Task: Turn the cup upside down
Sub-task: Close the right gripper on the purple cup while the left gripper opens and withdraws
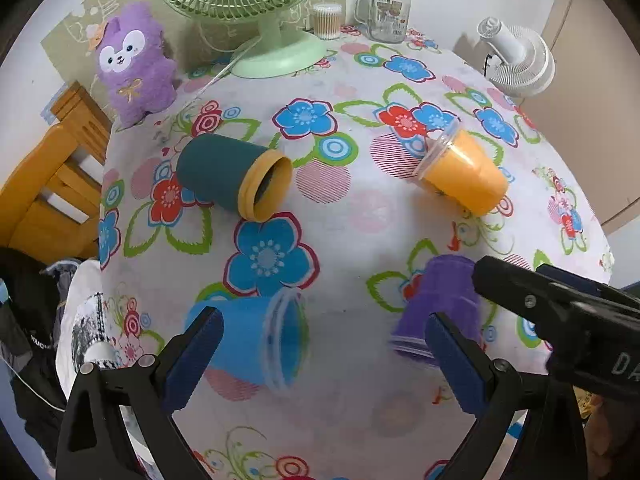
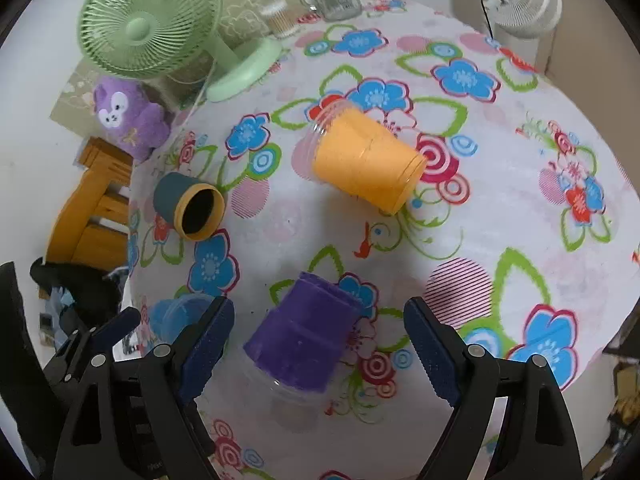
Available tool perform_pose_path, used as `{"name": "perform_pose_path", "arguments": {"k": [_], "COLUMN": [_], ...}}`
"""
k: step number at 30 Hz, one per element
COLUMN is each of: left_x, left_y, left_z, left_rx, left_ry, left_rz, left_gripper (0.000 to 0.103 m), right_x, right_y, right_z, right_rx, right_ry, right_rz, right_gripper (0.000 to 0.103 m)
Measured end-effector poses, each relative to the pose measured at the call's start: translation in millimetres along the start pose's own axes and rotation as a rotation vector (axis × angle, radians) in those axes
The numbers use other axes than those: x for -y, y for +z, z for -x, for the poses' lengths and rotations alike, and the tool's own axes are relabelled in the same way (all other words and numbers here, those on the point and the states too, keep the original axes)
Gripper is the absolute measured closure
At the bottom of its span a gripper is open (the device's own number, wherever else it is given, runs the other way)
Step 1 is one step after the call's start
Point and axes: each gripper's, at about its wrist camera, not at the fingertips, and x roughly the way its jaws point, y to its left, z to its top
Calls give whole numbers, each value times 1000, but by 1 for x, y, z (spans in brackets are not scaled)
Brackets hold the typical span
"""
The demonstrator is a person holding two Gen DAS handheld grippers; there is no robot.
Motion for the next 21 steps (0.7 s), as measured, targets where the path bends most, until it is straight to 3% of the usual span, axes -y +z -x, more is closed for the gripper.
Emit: {"name": "perform_pose_path", "arguments": {"k": [8, 17, 21], "left_x": [-6, -9, -8], "left_y": [7, 13, 17], "left_z": [-14, -31, -36], "left_rx": [-24, -74, -86], "left_ry": [10, -16, -28], "left_rz": [-40, -50, -52], "left_gripper": [1, 1, 1], "right_x": [6, 8, 8], "right_y": [3, 9, 8], "right_z": [-35, -59, -67], "right_rx": [-107, -171, -201], "right_ry": [-14, -31, -47], "right_rz": [-130, -208, -214], "right_gripper": [24, 37, 38]}}
